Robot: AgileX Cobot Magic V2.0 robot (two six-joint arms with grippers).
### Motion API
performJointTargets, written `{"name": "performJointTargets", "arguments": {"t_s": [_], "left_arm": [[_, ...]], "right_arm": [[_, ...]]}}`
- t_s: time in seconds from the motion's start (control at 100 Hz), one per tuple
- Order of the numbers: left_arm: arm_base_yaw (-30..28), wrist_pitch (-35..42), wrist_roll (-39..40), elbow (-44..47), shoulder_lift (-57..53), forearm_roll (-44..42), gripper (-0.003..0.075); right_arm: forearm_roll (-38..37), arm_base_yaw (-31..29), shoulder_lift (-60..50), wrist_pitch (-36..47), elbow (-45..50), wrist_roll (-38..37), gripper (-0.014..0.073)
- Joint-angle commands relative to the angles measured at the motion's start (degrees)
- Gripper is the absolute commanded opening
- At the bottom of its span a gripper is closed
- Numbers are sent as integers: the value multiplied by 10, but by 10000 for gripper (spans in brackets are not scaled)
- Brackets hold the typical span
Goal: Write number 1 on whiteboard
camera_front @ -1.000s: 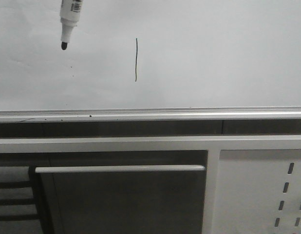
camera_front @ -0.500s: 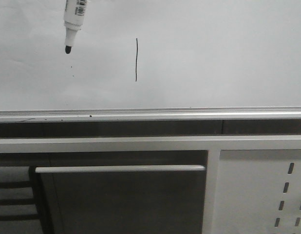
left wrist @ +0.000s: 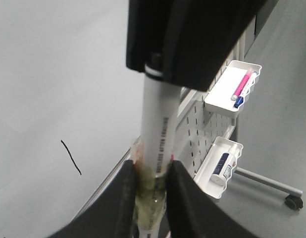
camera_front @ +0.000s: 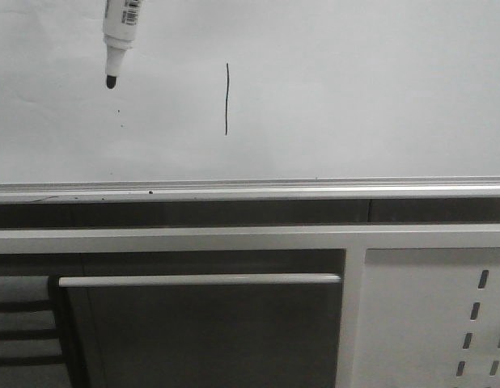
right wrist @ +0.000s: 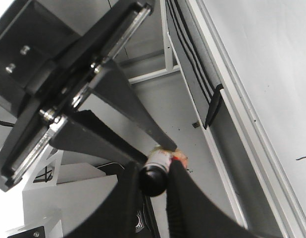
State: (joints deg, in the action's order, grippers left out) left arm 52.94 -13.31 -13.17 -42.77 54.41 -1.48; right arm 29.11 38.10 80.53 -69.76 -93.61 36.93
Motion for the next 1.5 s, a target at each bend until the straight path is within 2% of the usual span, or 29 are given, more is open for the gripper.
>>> {"name": "performJointTargets", "arguments": {"t_s": [0.0,0.14,0.24,0.38,0.45,0.62,0.69,0.8,0.96,1.13,1.31,1.49], "left_arm": [[-3,43,3,-14,-2,6,116],[-3,43,3,-14,-2,6,92],[-3,43,3,-14,-2,7,-22],[-6,43,7,-14,-2,15,-20],[-13,43,7,-14,-5,26,-20],[-50,44,42,-14,-15,35,-20],[-64,62,61,-7,-22,35,-20],[-77,141,91,25,-32,53,-21],[-91,256,92,68,-33,97,-21],[-150,272,91,71,-33,98,-21],[-224,295,91,71,-33,93,-20],[-234,313,91,69,-22,73,-20]], "right_arm": [[43,2,-15,20,-19,8,-53],[43,2,-15,20,-19,8,-53],[43,2,-15,23,-19,8,-53],[41,0,-15,22,-19,8,-27],[33,0,-15,22,-19,1,40],[-29,-3,-17,47,-19,-66,323],[-34,-17,-18,51,-19,-77,393],[-34,-39,-23,56,-19,-94,398],[-33,-55,-44,64,-12,-97,398],[-34,-67,-81,100,25,-97,398],[-34,-69,-117,191,90,-97,398],[-34,-69,-121,217,123,-97,398]]}}
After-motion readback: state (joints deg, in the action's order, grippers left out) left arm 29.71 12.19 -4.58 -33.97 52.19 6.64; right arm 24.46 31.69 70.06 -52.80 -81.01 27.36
